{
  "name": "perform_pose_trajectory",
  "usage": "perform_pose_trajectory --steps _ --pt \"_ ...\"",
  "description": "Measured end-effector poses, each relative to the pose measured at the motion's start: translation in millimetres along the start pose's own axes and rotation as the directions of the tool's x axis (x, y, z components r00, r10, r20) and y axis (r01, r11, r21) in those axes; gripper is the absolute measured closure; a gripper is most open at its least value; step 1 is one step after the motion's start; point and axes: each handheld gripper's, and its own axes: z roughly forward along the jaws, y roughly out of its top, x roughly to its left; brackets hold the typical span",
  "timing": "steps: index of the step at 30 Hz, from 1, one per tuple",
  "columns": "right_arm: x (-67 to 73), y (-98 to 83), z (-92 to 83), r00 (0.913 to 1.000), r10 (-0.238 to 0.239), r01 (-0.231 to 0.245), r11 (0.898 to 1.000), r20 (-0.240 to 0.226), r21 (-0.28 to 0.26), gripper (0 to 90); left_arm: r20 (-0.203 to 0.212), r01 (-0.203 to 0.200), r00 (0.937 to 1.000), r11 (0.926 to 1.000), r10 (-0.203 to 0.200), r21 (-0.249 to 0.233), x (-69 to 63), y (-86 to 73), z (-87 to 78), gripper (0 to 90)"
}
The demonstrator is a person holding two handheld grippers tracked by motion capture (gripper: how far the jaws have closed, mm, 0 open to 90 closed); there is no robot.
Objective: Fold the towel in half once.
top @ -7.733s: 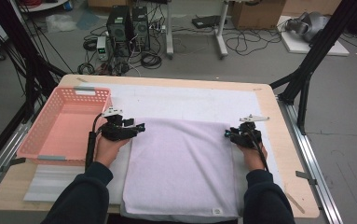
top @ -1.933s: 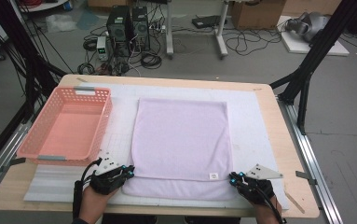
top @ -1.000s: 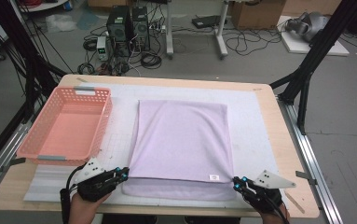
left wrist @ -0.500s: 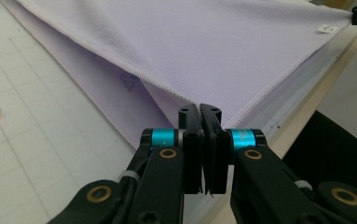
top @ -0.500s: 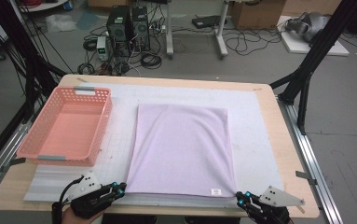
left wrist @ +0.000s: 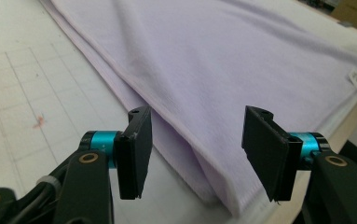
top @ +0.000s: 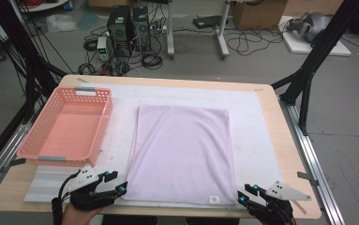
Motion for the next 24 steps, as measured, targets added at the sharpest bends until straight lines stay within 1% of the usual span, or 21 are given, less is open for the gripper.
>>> perform_pose_trajectory --steps 2,5,7,9,11,15,21,22,23,24 --pt "-1.2 3.3 5.5 1.0000 -0.008 0.008 1.000 0.002 0.000 58.3 0.003 0.014 0.9999 0.9999 -0.014 -0.008 3.8 3.6 3.8 43.7" --pt "-2.1 8.6 11.8 0.9995 -0.031 0.031 1.000 0.009 0.005 58.6 0.001 0.020 0.9998 0.9998 -0.020 -0.009 10.8 9.9 11.8 44.6" --pt "-4.9 11.8 14.4 0.9992 -0.036 0.036 0.999 0.014 -0.001 58.5 0.001 0.023 0.9997 0.9997 -0.023 -0.007 16.6 15.4 18.1 46.2" --pt "-9.9 14.0 16.5 0.9992 -0.033 0.033 0.999 0.021 -0.007 58.5 0.004 0.026 0.9997 0.9997 -0.026 -0.003 23.1 20.9 26.5 48.8" --pt "-15.5 15.3 19.0 0.9994 -0.021 0.021 1.000 0.027 -0.008 58.4 -0.004 0.018 0.9998 0.9998 -0.018 0.004 29.6 25.4 36.0 50.8" --pt "-25.3 18.2 25.0 0.9994 -0.009 0.009 1.000 0.034 -0.007 56.0 -0.014 0.031 0.9994 0.9995 -0.031 0.010 40.8 32.1 51.3 52.1" --pt "-39.1 25.0 34.7 0.9992 -0.016 0.017 1.000 0.037 -0.013 55.3 -0.018 0.033 0.9993 0.9993 -0.033 0.019 53.3 42.0 71.8 52.3" --pt "-40.9 26.3 36.4 0.9993 -0.012 0.012 1.000 0.036 -0.010 54.8 -0.020 0.034 0.9992 0.9992 -0.033 0.023 54.8 43.4 75.5 52.3" --pt "-43.2 27.7 38.2 0.9993 -0.013 0.013 1.000 0.036 -0.010 54.4 -0.021 0.029 0.9994 0.9992 -0.029 0.026 56.4 44.8 78.8 52.3" --pt "-45.4 29.2 40.1 0.9993 -0.012 0.012 1.000 0.037 -0.011 54.0 -0.031 0.023 0.9993 0.9993 -0.022 0.031 57.1 46.5 82.0 52.2"
